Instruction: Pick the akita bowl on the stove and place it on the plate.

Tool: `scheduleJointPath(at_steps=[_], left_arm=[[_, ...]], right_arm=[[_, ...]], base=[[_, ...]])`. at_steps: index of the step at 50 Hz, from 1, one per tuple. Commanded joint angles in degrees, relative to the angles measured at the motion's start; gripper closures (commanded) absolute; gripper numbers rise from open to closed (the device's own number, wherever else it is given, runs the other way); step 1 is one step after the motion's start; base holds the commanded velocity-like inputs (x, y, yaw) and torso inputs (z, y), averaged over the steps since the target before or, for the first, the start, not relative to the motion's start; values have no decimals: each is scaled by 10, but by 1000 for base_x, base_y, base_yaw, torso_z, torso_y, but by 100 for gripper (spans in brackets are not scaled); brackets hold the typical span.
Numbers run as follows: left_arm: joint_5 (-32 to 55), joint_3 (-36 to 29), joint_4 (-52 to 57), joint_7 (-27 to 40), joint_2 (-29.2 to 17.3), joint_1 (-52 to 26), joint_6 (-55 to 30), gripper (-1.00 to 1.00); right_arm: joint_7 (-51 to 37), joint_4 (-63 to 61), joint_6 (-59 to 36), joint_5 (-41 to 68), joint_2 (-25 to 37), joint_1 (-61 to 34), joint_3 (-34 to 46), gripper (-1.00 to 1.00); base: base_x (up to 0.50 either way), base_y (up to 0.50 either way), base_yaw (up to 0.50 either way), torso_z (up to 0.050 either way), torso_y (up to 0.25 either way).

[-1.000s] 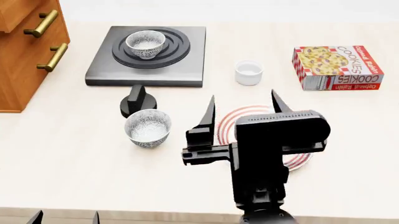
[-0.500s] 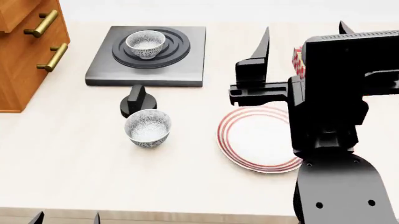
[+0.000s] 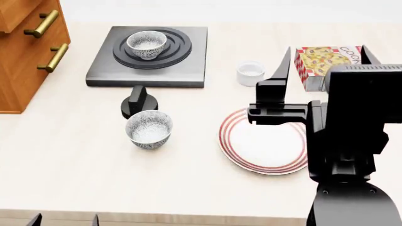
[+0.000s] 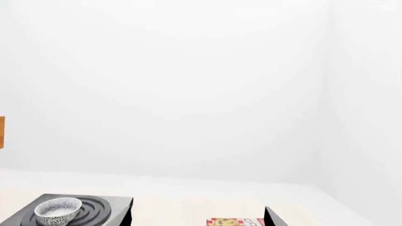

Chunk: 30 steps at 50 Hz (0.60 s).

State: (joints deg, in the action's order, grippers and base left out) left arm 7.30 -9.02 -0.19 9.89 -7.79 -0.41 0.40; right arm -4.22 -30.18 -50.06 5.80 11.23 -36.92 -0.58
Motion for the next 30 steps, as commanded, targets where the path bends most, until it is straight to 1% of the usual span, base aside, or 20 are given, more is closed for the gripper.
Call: scheduleJointPath(at_steps=[1,5,8,10,12,15,16,19,24,26,27,30], left_arm=[[6,-2,6,8,-4,-1,0,-100],[9,3,3,17,-2,-9,-3,-100],[14,7,41,27,-6,-15,-35,-100],[0,7,56,40,-8,-19,-38,-100],[8,4,104,39,-16,-29,-85,-100],[14,4,130,43,-18,-53,-129,-100],[19,4,148,44,-19,-71,-158,-100],[23,1,158,46,-19,-102,-194,-100],[51,6,194,52,-15,-190,-316,-100],[56,6,203,55,-16,-216,-348,-100],[61,6,203,56,-15,-242,-374,-100],[67,3,189,55,-14,-279,-404,-100]], right_arm=[[-1,1,10,4,4,9,0,-100],[-2,2,7,5,4,8,1,-100],[-4,0,3,6,4,7,2,-100],[-5,-2,1,7,4,6,1,-100],[-6,-2,0,7,5,7,2,-100],[-7,-1,2,7,6,8,2,-100],[-8,2,6,7,6,8,2,-100],[-9,3,6,8,6,8,2,-100],[-11,1,4,9,7,8,2,-100],[-11,6,8,9,8,9,2,-100],[-11,6,7,9,8,8,3,-100],[-13,3,2,10,9,7,4,-100]], base=[[0,0,0,0,0],[0,0,0,0,0],[0,0,0,0,0],[0,0,0,0,0],[0,0,0,0,0],[0,0,0,0,0],[0,0,0,0,0],[0,0,0,0,0],[0,0,0,0,0],[0,0,0,0,0],[0,0,0,0,0],[0,0,0,0,0]])
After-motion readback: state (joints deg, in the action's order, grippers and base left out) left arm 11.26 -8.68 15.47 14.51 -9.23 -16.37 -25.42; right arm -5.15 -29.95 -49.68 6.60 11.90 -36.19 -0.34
